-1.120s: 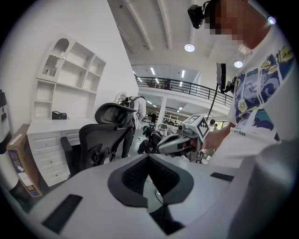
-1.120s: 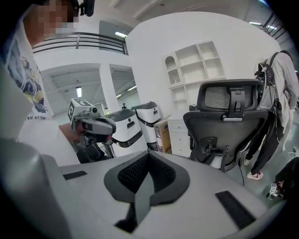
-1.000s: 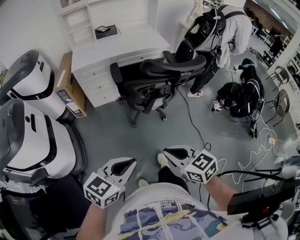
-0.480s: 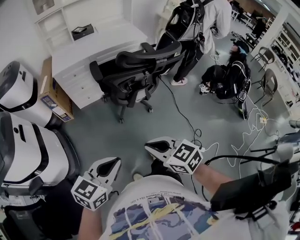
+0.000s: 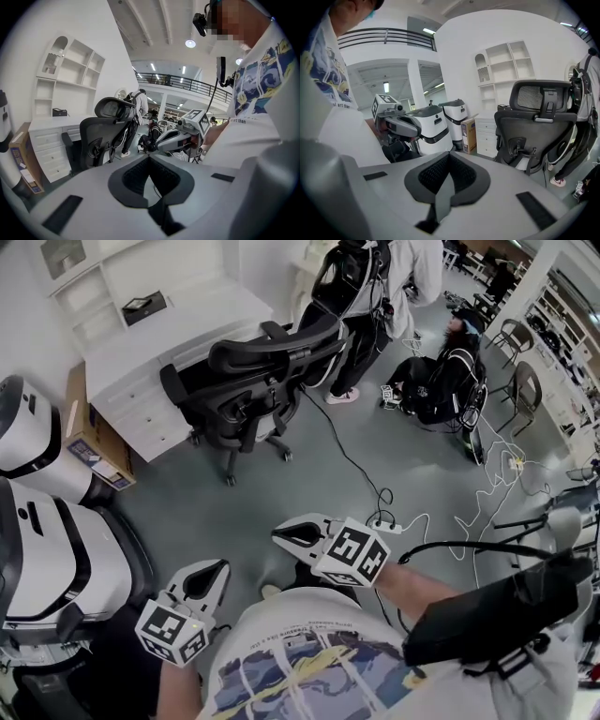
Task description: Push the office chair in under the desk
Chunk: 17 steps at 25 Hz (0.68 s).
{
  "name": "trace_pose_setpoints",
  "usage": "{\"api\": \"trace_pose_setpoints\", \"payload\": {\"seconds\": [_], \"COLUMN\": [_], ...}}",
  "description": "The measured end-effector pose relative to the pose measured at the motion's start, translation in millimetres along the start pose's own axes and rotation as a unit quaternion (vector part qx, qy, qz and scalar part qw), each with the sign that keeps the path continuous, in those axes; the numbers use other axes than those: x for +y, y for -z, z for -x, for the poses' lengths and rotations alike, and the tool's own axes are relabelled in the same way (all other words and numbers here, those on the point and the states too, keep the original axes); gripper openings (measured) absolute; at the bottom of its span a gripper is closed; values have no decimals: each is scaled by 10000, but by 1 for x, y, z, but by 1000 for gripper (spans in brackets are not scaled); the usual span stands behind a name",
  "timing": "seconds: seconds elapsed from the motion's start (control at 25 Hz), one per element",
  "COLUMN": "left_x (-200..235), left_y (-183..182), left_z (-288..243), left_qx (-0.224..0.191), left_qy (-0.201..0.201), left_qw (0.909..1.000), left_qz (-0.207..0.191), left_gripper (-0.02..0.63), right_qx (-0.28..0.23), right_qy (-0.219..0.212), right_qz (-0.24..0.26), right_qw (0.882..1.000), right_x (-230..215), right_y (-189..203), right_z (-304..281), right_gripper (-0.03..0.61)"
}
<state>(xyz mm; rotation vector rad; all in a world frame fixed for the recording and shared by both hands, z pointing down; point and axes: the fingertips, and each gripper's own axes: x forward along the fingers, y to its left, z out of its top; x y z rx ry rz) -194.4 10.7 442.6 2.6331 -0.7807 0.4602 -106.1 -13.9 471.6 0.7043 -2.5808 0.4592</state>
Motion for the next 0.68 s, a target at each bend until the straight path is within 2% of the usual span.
{"api": "trace_pose_setpoints", "payload": {"seconds": [0.4, 0.68], "left_x": [-4, 1], "left_y": [6, -1], "left_z": [-11, -32], "left_qx": [121, 238], "left_qy": [35, -22], "left_qw": [9999, 9997], "left_qz": [73, 73], "left_gripper": [14, 14], "right_qx": [110, 88], "right_qy": [-57, -72], "right_qz": [106, 101], "right_qw": [9999, 9999], "right_x": [-4, -28], "right_y": [7, 8], "right_z": [4, 13], "right_gripper": [25, 25]}}
